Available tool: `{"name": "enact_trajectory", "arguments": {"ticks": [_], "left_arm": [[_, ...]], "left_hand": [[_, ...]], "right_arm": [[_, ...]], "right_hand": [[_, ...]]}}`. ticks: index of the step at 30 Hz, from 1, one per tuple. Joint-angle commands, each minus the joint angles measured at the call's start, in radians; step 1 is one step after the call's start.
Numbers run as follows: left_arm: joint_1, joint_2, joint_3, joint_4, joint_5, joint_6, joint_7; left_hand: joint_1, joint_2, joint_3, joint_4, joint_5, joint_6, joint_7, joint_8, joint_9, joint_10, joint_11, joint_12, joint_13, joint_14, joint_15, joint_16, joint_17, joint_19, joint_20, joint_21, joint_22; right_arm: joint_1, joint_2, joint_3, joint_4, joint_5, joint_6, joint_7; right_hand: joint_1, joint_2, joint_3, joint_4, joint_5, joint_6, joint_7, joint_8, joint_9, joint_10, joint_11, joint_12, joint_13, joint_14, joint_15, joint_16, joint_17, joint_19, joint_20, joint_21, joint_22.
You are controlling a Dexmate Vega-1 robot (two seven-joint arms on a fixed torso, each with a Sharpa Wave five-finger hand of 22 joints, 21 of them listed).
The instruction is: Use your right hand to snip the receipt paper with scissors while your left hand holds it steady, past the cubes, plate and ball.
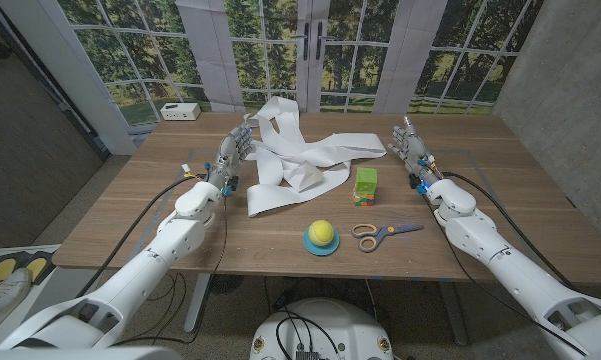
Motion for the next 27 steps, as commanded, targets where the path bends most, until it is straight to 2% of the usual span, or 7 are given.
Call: {"name": "enact_trajectory", "arguments": {"ticks": [1,7,15,27], "left_arm": [[0.012,0.001,0.002,-0.024,0.005,0.003,0.015],[0.016,-0.001,-0.003,-0.021,0.003,-0.01,0.016],[0.032,0.004,-0.014,-0.028,-0.003,-0.029,0.013],[0.074,0.034,-0.026,-0.094,0.016,-0.054,0.025]], "left_hand": [[0.009,0.002,0.006,0.0,0.004,0.007,-0.003,0.006,0.002,0.007,0.0,0.007,0.003,0.0,-0.009,0.005,0.005,0.009,-0.001,0.007,0.002],[0.01,0.003,0.006,-0.001,0.004,0.009,-0.003,0.005,0.002,0.008,0.001,0.006,0.003,0.001,-0.009,0.004,0.005,0.01,-0.001,0.007,0.002],[0.011,0.003,0.006,-0.001,0.004,0.008,-0.002,0.004,0.002,0.006,0.001,0.005,0.003,0.0,-0.009,0.004,0.005,0.01,-0.002,0.007,0.002],[0.012,0.003,0.007,-0.001,0.003,0.01,0.002,0.002,0.002,0.007,0.001,0.004,0.003,-0.008,-0.008,0.0,0.005,0.007,-0.003,0.005,0.002]], "right_arm": [[-0.006,-0.011,0.006,-0.013,0.012,-0.015,0.006],[-0.005,-0.014,0.003,-0.016,0.01,-0.02,0.009],[-0.005,-0.014,-0.007,-0.011,-0.018,0.017,0.019],[-0.01,-0.039,-0.014,-0.042,-0.07,0.021,-0.013]], "right_hand": [[0.006,0.0,-0.008,0.0,0.006,0.002,0.008,0.006,0.005,0.003,0.006,0.004,0.005,-0.006,-0.003,0.005,0.005,0.008,0.002,0.004,0.004],[0.007,0.001,-0.008,0.0,0.006,0.001,0.008,0.006,0.005,0.003,0.006,0.005,0.005,-0.006,-0.002,0.005,0.005,0.008,0.001,0.004,0.004],[0.011,0.0,-0.008,-0.004,0.006,-0.004,0.0,0.005,0.005,0.001,-0.001,0.004,0.005,-0.011,-0.009,0.003,0.005,0.002,0.004,0.002,0.004],[0.023,0.0,-0.005,-0.011,0.006,-0.006,-0.006,0.005,0.005,0.017,-0.006,0.011,0.005,-0.007,-0.015,0.004,0.004,-0.003,0.005,0.002,0.004]]}}
